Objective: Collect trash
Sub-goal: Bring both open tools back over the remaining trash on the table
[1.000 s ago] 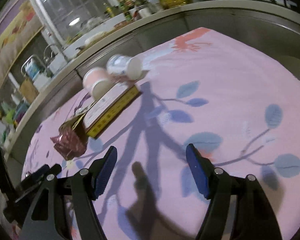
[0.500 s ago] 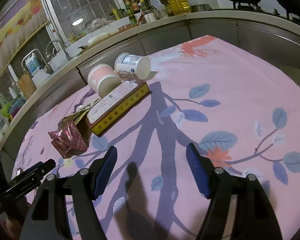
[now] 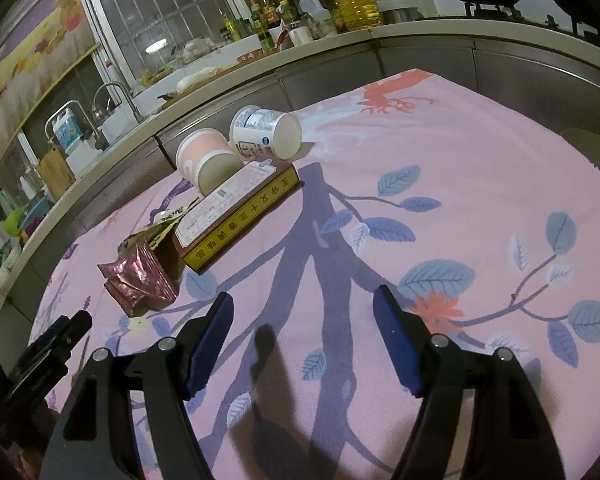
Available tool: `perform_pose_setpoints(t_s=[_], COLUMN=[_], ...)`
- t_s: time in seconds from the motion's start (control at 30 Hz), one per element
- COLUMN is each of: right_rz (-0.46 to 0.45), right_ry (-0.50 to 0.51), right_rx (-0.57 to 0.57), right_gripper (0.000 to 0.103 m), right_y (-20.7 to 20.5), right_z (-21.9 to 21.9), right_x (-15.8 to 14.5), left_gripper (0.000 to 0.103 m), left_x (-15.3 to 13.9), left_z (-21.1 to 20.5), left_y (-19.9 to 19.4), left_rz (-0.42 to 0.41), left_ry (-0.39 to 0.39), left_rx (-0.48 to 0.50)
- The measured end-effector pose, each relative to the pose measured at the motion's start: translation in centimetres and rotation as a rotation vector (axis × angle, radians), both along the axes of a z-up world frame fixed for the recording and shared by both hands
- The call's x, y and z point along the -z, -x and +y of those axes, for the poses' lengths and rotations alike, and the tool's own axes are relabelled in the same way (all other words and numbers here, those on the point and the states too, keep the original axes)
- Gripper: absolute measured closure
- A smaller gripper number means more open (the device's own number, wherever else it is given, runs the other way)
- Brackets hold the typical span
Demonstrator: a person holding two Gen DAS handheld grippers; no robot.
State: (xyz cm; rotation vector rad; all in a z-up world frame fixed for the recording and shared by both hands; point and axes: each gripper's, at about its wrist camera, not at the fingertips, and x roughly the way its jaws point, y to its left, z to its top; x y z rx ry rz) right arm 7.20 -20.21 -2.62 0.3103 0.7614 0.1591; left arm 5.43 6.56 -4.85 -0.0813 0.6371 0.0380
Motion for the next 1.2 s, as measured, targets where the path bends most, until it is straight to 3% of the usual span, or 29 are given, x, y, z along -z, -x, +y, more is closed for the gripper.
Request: perform_pose_setpoints(t_s=[0.17,0.83,1.2], right_rz=[0.003,0.002,0.013], right_ry=[0.016,0.011,0.078], right_rx=[0.001,-0.002,0.003], right_gripper=[0.033,0.033,0.033], right_y=[-0.1,-0.1,-0.3], right_z=[0.2,0.1,0.8], right_x=[0.0,0.1,0.3], left_gripper=[0.027,0.013,0.013], left_x=[-0.1,-0.8,-0.3], left_z=[0.6,0.3,0.2], left_y=[0.3,1.6,0.9], left_rz=[-0.016,-0.072,-0.037], left_ry=[0.021,-0.018,0.025], left_rx=[-0.021,-0.031,0.008])
